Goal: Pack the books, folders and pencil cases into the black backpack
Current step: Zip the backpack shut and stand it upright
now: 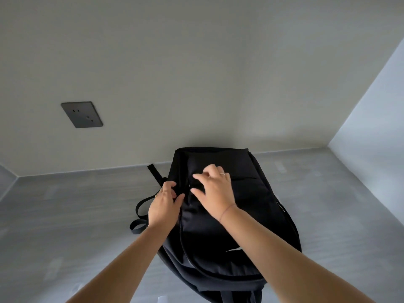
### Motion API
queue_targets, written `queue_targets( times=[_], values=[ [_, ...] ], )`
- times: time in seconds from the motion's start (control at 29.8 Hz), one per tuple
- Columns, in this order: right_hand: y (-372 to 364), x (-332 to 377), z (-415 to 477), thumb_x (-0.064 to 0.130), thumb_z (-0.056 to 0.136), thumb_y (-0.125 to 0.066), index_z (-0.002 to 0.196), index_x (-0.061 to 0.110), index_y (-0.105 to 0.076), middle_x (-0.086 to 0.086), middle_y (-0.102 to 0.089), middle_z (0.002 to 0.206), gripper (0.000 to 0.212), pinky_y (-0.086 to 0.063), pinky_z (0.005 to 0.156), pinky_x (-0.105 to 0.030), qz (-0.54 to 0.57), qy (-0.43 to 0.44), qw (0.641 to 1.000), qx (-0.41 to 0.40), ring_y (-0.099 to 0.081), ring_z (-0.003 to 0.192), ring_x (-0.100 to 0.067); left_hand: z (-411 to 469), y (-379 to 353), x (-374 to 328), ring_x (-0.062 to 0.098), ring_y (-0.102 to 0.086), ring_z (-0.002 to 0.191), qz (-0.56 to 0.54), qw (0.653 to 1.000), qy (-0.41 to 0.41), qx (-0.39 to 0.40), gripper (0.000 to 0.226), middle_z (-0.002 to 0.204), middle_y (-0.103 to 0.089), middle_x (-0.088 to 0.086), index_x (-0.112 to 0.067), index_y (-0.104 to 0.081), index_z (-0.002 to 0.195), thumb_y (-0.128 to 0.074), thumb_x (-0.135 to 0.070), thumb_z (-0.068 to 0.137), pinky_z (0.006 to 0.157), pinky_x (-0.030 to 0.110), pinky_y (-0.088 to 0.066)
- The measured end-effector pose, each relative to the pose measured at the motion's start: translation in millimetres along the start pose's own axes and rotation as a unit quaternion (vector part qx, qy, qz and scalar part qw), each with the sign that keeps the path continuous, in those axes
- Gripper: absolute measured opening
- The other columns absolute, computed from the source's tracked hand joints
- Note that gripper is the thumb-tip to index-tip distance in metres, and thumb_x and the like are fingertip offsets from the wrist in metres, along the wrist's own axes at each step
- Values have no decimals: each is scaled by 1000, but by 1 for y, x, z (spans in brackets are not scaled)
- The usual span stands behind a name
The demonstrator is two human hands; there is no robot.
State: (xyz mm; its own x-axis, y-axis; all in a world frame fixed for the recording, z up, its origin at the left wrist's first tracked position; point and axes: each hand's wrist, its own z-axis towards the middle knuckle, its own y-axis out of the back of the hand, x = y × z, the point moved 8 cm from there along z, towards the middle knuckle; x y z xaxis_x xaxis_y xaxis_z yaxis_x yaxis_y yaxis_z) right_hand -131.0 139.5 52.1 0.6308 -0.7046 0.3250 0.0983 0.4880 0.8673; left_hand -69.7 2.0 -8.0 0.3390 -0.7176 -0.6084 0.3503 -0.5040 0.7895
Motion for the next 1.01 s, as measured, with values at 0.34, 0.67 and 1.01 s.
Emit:
queue_targets(
  times=[0.34, 0.67, 1.01],
  values=[
    [-60, 3, 12, 29, 86, -60, 109, 21, -62, -4, -45, 122, 24, -33, 99, -38, -98, -94, 981, 141, -42, 115, -25, 5, -19, 7, 16, -54, 108, -44, 998, 16, 41, 45, 119, -55, -1, -20, -49, 126, -65, -32, 85, 85, 32, -51],
    [-57, -15, 19, 39, 85, -59, 90, 24, -71, 2, -58, 103, 20, -30, 88, -34, 28, -222, 969, 103, -52, 103, -20, 14, -22, 1, 14, -54, 104, -62, 997, -39, 38, 36, 113, -55, -4, -19, -58, 118, -67, -26, 84, 83, 27, -49],
    [-29, -45, 1, 33, 86, -60, 80, 24, -62, 13, -57, 78, 11, -22, 84, -28, 142, -229, 961, 61, -52, 87, -11, 28, -27, -34, 11, -50, 98, -86, 984, -133, 86, 17, 103, -53, -8, -17, -64, 100, -68, -19, 83, 88, 27, -44]
  ],
)
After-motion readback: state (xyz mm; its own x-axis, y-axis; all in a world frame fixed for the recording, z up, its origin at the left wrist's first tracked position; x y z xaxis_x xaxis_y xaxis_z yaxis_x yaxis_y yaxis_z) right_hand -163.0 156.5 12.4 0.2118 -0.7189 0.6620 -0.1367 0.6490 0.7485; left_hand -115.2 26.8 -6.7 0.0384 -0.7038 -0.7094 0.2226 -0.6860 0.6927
